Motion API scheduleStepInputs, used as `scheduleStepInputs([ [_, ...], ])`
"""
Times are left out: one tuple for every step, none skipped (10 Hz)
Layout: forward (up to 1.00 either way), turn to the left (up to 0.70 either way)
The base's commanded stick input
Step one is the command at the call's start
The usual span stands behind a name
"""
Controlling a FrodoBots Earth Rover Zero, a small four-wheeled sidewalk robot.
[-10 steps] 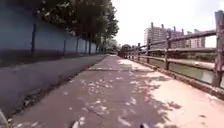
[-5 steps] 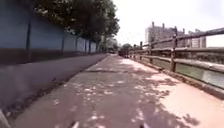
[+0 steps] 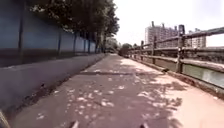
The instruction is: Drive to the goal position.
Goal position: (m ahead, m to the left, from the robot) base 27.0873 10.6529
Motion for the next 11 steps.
scheduleStepInputs([
  [0.70,0.00],
  [0.70,0.00],
  [0.70,0.00],
  [0.70,0.00],
  [0.70,0.00],
  [0.70,0.00],
  [0.70,0.00],
  [0.70,0.00],
  [0.70,0.00],
  [0.70,0.00],
  [0.70,0.00],
])
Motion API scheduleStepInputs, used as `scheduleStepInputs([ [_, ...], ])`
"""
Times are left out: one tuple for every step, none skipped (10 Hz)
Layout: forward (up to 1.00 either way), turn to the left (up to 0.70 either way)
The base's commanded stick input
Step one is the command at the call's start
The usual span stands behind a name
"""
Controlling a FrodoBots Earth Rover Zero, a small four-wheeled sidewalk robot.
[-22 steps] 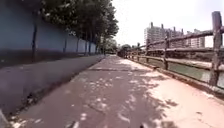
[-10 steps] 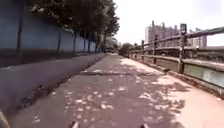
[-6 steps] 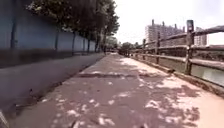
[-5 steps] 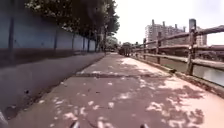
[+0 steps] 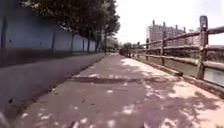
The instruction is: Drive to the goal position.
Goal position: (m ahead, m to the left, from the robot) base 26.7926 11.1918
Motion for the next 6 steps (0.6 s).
scheduleStepInputs([
  [0.70,-0.06],
  [0.70,-0.28],
  [0.70,-0.07],
  [0.70,0.00],
  [0.70,0.00],
  [0.70,0.00],
])
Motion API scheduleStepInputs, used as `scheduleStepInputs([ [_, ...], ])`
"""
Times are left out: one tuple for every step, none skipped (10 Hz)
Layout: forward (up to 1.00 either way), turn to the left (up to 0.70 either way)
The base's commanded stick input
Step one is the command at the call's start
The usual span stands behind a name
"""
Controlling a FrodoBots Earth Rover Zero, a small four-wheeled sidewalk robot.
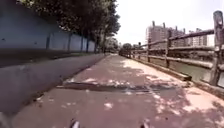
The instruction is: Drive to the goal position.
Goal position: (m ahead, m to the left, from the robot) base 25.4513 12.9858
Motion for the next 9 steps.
scheduleStepInputs([
  [0.70,0.00],
  [0.70,0.00],
  [0.70,0.00],
  [0.70,0.00],
  [0.70,0.00],
  [0.70,0.00],
  [0.70,0.00],
  [0.70,0.00],
  [0.70,0.00],
])
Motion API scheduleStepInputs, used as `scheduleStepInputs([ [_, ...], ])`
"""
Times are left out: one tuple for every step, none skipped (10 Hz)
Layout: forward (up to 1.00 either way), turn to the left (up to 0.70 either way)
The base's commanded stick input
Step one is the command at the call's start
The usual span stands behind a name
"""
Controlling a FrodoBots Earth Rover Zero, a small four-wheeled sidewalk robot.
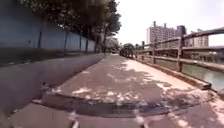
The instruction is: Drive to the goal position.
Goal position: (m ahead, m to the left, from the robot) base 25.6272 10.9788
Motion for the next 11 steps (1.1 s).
scheduleStepInputs([
  [0.70,0.00],
  [0.70,0.00],
  [0.70,0.00],
  [0.70,0.00],
  [0.70,0.00],
  [0.70,0.00],
  [0.70,0.00],
  [0.70,0.00],
  [0.70,0.00],
  [0.70,0.00],
  [0.70,0.00],
])
